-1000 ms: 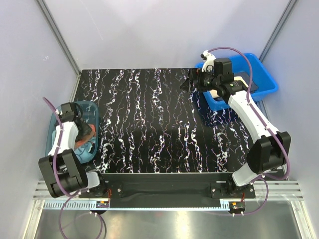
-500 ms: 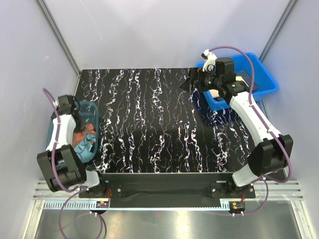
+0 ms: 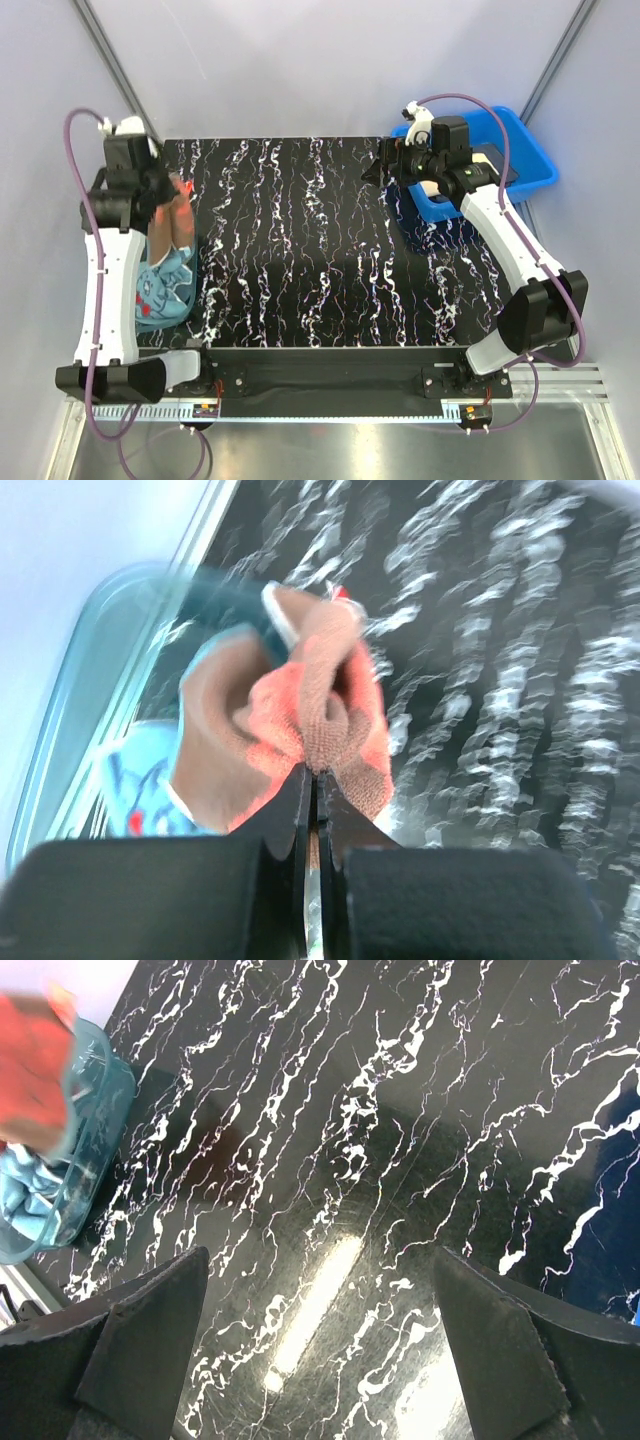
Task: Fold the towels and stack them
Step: Grab crumpled towel, then move the towel to the center of the board
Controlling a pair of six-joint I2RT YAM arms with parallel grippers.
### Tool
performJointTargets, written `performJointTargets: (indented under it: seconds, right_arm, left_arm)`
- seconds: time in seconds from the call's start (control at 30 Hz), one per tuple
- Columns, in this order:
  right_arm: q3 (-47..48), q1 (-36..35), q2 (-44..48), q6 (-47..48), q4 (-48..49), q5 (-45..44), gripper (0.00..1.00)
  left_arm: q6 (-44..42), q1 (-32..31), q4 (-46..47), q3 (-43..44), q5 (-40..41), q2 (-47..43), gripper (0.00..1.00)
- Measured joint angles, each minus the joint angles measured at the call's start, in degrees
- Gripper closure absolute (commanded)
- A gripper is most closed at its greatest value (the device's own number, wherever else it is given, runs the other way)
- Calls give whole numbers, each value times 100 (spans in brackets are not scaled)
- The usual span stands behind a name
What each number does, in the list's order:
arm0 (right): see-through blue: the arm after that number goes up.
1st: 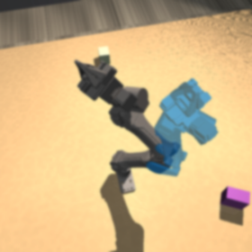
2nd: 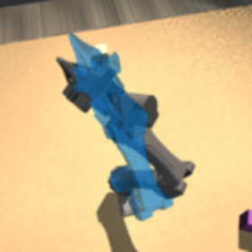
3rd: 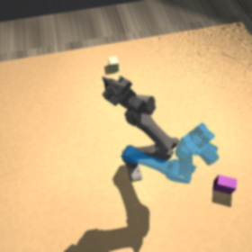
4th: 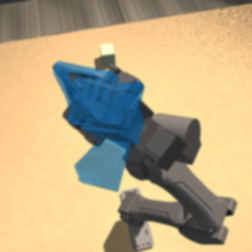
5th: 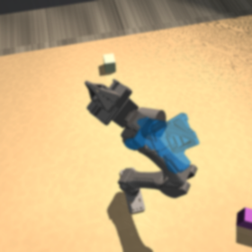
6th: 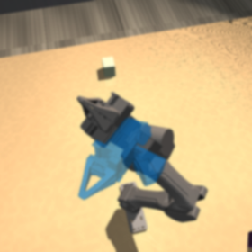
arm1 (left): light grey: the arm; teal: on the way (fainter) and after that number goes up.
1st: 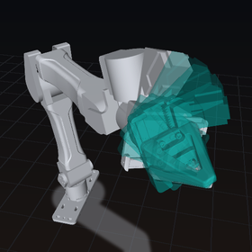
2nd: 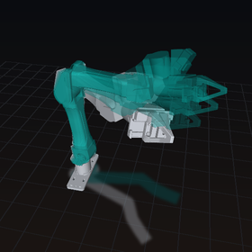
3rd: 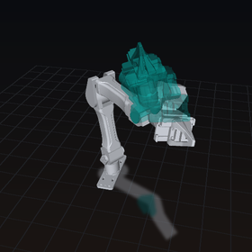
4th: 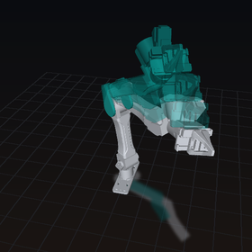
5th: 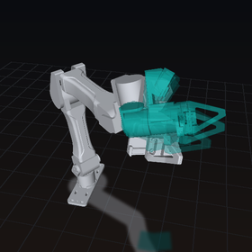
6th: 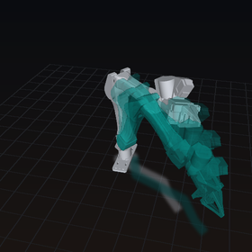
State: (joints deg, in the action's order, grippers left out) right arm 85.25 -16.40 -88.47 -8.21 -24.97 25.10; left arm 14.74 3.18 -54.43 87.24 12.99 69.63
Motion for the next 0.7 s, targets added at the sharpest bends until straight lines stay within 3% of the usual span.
performJointTargets:
  seconds: [0.13, 0.3, 0.5, 0.57, 0.6, 0.7]
  right_arm:
    - [0, 0, 35, 4, -55, -17, 0]
    - [0, -7, 188, -57, -94, -184, 0]
    - [0, -9, 328, -243, -205, -369, 0]
    - [-11, -11, 332, -278, -328, -481, 0]
    - [-35, -11, 332, -289, -396, -520, 0]
    - [-223, -11, 332, -297, -603, -614, 0]
  left_arm:
    - [13, -439, -284, 1735, -289, 330, 100]
    - [205, -1128, 153, 2166, -1482, 256, 100]
    - [778, -2422, 1486, 212, -2706, -63, 99]
    - [977, -2848, 2022, -946, -2798, -136, 93]
    - [1084, -2994, 2190, -1449, -2809, -136, 84]
    - [1515, -3565, 2704, -3292, -2774, -26, 82]
